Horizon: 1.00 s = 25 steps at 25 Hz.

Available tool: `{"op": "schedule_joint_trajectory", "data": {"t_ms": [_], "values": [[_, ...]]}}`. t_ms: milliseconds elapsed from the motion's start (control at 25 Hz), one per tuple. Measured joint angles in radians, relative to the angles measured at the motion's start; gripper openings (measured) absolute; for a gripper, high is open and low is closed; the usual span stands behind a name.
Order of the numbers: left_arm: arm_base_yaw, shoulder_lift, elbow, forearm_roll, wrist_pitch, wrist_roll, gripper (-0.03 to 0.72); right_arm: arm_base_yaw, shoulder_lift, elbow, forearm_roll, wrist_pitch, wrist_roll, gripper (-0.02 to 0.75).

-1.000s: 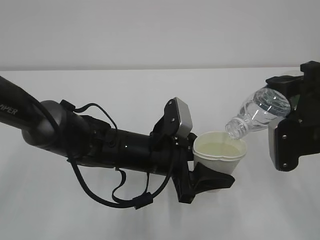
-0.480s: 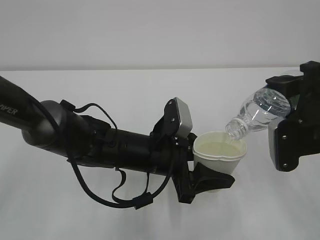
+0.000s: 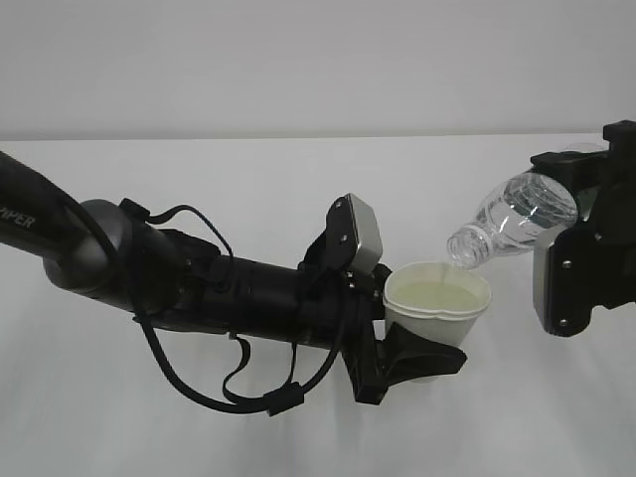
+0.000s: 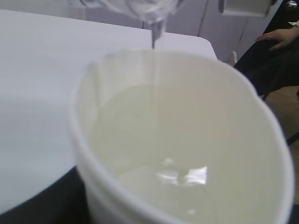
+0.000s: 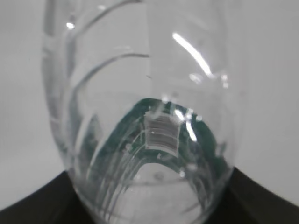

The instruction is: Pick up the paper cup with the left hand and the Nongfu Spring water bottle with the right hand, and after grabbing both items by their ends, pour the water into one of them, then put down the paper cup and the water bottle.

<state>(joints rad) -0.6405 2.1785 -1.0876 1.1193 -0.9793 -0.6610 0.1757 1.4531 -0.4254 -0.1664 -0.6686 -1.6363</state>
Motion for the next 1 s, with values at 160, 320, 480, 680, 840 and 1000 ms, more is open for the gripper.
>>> {"op": "schedule_joint_trajectory", "data": {"t_ms": [160, 320, 480, 680, 840, 1000], "values": [[0.0, 0.002, -0.012, 0.0, 0.0, 0.0, 0.45, 0.0, 0.0, 0.018, 0.01, -0.013, 0.063, 0.446], [0.0, 0.002, -0.036, 0.0, 0.0, 0.0, 0.45, 0.0, 0.0, 0.022, 0.028, -0.048, 0.141, 0.446], [0.0, 0.002, -0.043, -0.012, 0.0, 0.0, 0.45, 0.0, 0.0, 0.022, 0.033, -0.079, 0.193, 0.446], [0.0, 0.002, -0.044, -0.016, 0.006, 0.0, 0.449, 0.0, 0.0, 0.022, 0.038, -0.107, 0.278, 0.446], [0.002, 0.002, -0.044, -0.02, 0.007, 0.0, 0.445, 0.0, 0.0, 0.022, 0.039, -0.134, 0.372, 0.446], [0.002, 0.002, -0.044, -0.021, 0.007, 0.0, 0.445, 0.0, 0.0, 0.022, 0.039, -0.17, 0.477, 0.446]]}}
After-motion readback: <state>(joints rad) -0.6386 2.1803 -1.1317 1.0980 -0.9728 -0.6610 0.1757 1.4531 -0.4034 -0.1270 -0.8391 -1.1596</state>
